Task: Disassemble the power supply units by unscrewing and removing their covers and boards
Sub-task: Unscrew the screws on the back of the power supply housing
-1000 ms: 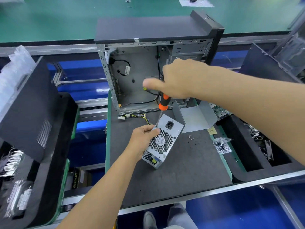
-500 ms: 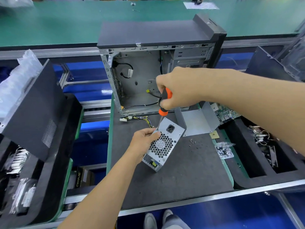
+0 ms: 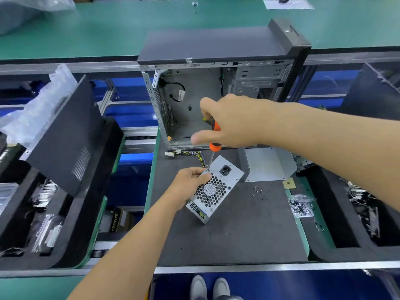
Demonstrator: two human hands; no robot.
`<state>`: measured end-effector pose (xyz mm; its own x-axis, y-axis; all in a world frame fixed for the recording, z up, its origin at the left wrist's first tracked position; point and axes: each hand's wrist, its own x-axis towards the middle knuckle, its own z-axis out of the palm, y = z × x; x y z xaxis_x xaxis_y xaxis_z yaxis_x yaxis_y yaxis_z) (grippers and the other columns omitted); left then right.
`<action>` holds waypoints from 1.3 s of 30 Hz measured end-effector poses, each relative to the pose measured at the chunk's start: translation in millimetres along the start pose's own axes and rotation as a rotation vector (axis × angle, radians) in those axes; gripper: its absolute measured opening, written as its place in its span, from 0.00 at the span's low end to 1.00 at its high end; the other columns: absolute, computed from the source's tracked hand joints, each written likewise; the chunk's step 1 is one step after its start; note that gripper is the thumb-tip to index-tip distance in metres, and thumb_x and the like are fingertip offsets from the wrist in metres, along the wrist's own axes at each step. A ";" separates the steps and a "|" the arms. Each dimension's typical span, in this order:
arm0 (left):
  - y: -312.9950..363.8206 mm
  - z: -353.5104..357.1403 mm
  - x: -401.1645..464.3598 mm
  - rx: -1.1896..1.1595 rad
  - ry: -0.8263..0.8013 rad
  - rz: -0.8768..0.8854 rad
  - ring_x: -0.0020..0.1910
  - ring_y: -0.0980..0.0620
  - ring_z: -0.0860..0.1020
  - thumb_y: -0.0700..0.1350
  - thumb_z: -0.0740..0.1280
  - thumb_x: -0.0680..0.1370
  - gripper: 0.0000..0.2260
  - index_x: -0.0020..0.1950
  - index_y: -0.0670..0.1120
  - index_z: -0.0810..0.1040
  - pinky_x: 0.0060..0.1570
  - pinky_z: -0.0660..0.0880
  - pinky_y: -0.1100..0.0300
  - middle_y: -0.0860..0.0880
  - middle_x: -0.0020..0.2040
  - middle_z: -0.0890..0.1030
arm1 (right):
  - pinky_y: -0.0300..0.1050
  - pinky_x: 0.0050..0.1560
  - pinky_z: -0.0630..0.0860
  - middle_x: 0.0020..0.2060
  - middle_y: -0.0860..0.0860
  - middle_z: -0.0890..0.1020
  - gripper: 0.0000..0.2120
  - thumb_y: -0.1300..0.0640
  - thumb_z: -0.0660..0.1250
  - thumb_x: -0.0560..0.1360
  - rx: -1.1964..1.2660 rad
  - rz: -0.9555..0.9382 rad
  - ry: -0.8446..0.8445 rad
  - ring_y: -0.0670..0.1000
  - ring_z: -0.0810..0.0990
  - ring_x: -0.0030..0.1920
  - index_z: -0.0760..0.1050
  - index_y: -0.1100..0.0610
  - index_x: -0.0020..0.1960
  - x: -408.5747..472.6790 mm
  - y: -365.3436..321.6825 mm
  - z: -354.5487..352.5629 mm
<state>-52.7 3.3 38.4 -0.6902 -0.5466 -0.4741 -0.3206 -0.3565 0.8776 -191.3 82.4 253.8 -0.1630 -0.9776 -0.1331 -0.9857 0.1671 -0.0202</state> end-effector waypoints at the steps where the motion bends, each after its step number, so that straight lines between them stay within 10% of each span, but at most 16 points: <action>1: 1.1 0.3 -0.4 0.004 0.007 -0.003 0.43 0.52 0.86 0.41 0.71 0.79 0.07 0.57 0.44 0.83 0.37 0.79 0.63 0.48 0.47 0.87 | 0.48 0.31 0.62 0.35 0.51 0.65 0.27 0.27 0.52 0.75 -0.137 0.035 0.023 0.53 0.65 0.33 0.61 0.52 0.51 -0.1 0.1 -1.7; 8: 4.3 2.6 -3.9 0.034 0.034 -0.008 0.42 0.52 0.86 0.41 0.71 0.80 0.05 0.54 0.46 0.83 0.37 0.80 0.62 0.48 0.47 0.87 | 0.54 0.47 0.75 0.48 0.49 0.70 0.14 0.48 0.67 0.75 0.046 -0.189 -0.040 0.55 0.72 0.48 0.65 0.50 0.55 -1.0 14.5 -1.3; 12: 2.5 3.0 -6.0 0.093 0.092 0.041 0.44 0.57 0.85 0.44 0.73 0.78 0.10 0.59 0.48 0.82 0.40 0.78 0.66 0.51 0.47 0.87 | 0.49 0.35 0.68 0.39 0.50 0.68 0.26 0.27 0.57 0.73 -0.051 -0.055 0.004 0.53 0.68 0.36 0.62 0.49 0.52 0.1 14.2 1.4; 19: -1.4 6.0 -5.4 0.326 0.210 0.268 0.48 0.55 0.83 0.44 0.75 0.75 0.09 0.54 0.53 0.84 0.52 0.79 0.63 0.53 0.48 0.85 | 0.48 0.41 0.68 0.43 0.46 0.69 0.12 0.50 0.66 0.76 0.059 -0.148 -0.035 0.48 0.70 0.43 0.65 0.48 0.55 3.2 22.9 -2.1; 25: -2.0 6.7 -6.3 0.505 0.322 0.392 0.42 0.66 0.81 0.46 0.74 0.77 0.06 0.53 0.50 0.87 0.44 0.74 0.74 0.59 0.43 0.85 | 0.52 0.46 0.74 0.45 0.49 0.74 0.12 0.42 0.62 0.78 0.061 -0.088 0.004 0.51 0.72 0.45 0.69 0.50 0.52 0.7 30.5 2.1; 33: -4.1 8.8 -6.4 0.725 0.420 0.524 0.41 0.57 0.82 0.48 0.72 0.78 0.05 0.52 0.50 0.86 0.45 0.79 0.59 0.55 0.42 0.86 | 0.43 0.41 0.65 0.42 0.41 0.71 0.07 0.50 0.68 0.73 0.228 -0.058 0.069 0.38 0.69 0.41 0.72 0.44 0.48 0.1 42.1 7.5; 39: -5.4 6.3 -4.3 0.489 0.387 0.496 0.42 0.62 0.82 0.45 0.72 0.78 0.01 0.48 0.51 0.84 0.47 0.80 0.63 0.57 0.40 0.85 | 0.42 0.40 0.70 0.41 0.42 0.76 0.06 0.50 0.68 0.71 0.300 0.007 0.152 0.41 0.73 0.40 0.73 0.45 0.46 -4.7 50.3 10.1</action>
<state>-52.1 12.3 36.2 -0.5815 -0.8107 0.0679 -0.3448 0.3212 0.8820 -239.7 96.6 243.4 -0.1969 -0.9803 0.0147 -0.9319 0.1824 -0.3134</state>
